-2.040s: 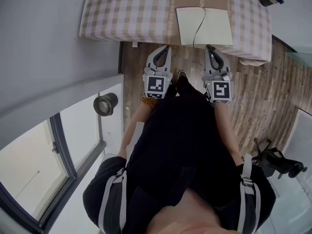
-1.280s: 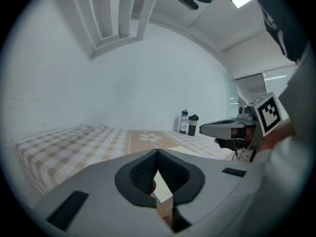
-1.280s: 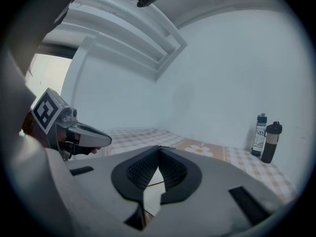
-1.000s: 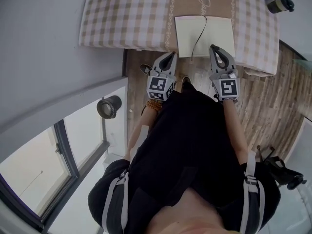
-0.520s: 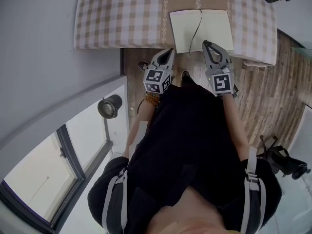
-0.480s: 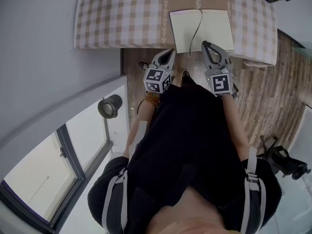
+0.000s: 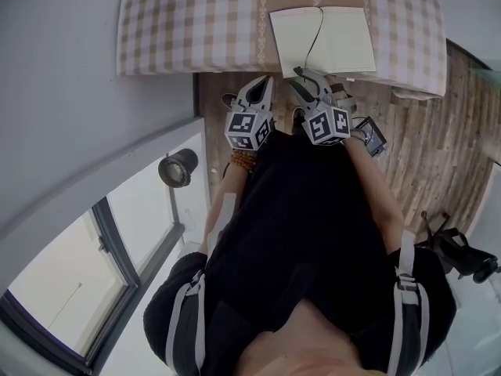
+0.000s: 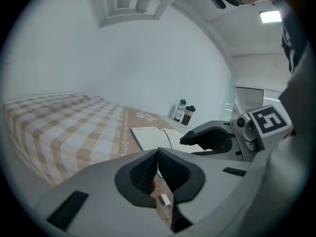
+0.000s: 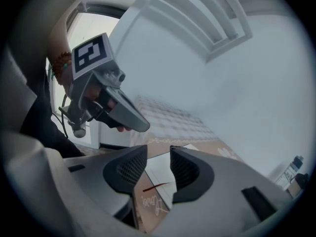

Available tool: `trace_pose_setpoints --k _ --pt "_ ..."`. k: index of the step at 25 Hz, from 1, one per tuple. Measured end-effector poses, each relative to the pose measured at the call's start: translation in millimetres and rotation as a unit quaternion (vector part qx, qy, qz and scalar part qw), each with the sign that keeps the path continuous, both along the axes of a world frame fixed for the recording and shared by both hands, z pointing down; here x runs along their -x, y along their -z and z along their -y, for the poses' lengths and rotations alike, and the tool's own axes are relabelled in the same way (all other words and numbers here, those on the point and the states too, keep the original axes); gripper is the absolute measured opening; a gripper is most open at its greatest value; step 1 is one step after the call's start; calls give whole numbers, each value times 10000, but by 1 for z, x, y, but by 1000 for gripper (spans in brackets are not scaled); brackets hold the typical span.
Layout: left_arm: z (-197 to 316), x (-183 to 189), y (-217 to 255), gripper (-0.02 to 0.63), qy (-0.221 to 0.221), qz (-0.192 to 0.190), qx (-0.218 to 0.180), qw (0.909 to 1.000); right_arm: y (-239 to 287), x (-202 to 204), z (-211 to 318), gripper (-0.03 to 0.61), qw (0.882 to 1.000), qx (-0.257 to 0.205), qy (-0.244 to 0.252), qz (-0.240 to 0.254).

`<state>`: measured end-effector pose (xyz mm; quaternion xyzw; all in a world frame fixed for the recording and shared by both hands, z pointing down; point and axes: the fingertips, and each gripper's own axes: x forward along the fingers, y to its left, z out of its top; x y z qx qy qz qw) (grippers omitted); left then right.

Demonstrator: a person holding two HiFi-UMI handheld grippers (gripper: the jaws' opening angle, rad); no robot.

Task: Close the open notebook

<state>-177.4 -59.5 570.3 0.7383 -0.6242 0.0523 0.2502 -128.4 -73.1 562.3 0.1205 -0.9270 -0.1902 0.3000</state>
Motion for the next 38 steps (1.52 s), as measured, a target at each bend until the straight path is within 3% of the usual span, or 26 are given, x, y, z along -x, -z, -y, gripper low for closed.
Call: trace_pose_setpoints --k 3,17,20,23,35,38 --pt "-2 4 0 15 70 0 0 10000 -17 10 -9 188 9995 35 204 -238" --pt "-15 16 2 15 294 20 -59 9995 -63 21 -13 178 9829 -978 641 -1421" --pt "-16 17 3 15 318 -20 -77 9995 -70 17 -9 146 9772 -1161 611 -1672" --pt "-16 18 4 15 332 -7 -81 9994 -74 16 -6 112 9783 -1060 489 -1710" --pt "-17 8 8 15 284 24 -159 9995 -81 18 -6 106 9783 -1016 468 -1742" --pt "-16 7 9 15 278 30 -170 9995 -78 20 -9 63 9820 -883 434 -1613"
